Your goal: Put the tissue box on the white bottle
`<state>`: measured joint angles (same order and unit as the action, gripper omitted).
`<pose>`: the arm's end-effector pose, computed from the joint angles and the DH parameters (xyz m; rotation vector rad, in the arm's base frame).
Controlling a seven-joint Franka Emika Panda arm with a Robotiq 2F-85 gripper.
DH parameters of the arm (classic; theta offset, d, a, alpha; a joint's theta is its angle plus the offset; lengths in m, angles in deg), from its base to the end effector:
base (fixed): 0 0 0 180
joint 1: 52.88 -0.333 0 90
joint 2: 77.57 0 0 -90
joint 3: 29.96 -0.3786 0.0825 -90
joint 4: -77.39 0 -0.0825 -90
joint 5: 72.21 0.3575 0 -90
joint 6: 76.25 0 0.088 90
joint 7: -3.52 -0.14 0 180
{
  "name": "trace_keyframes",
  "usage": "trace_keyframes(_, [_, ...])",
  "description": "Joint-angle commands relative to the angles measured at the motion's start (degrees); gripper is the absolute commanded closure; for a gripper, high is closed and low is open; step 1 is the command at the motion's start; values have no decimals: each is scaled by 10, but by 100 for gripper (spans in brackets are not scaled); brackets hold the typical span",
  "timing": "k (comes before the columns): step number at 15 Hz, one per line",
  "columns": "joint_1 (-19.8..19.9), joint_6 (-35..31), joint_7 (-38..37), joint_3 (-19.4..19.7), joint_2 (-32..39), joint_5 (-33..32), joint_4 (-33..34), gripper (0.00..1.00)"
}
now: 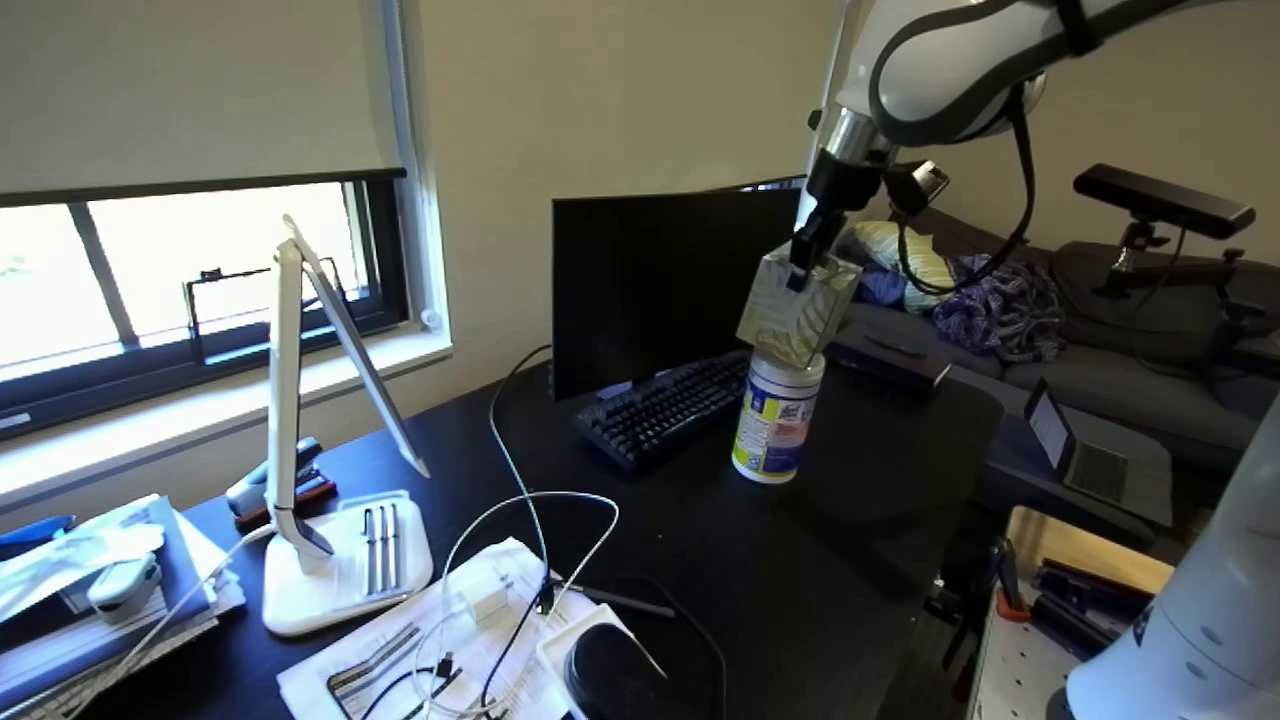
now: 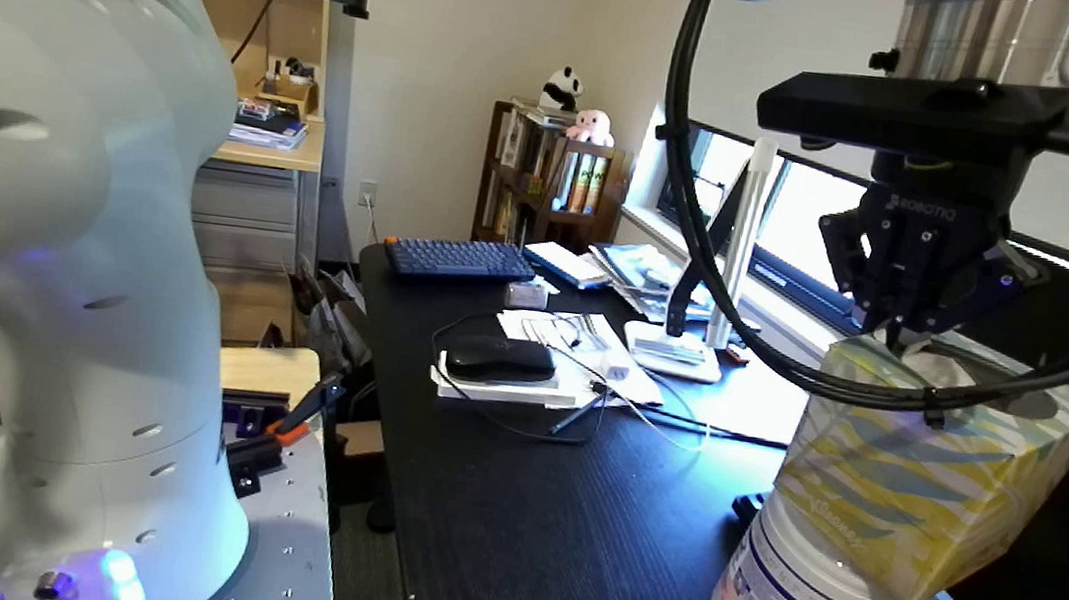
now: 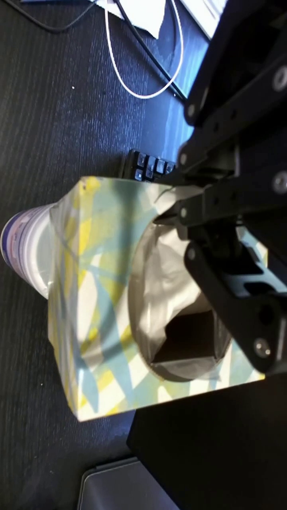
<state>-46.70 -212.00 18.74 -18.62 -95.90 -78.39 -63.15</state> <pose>0.4028 -0.1362 0.4793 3.0377 0.0471 0.3310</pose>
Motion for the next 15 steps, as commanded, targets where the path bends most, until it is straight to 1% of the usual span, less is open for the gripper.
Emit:
trace_keyframes(1, [-9, 20, 5, -3, -20, 33, 6, 97])
trace_keyframes(4, [-9, 35, -6, -7, -23, 42, 17, 97])
trace_keyframes(9, [5, 51, -40, -17, -22, 14, 22, 97])
trace_keyframes(12, [12, 49, -56, -20, -18, 0, 22, 97])
trace_keyframes(15, [12, 69, -61, -20, -10, -9, 26, 97])
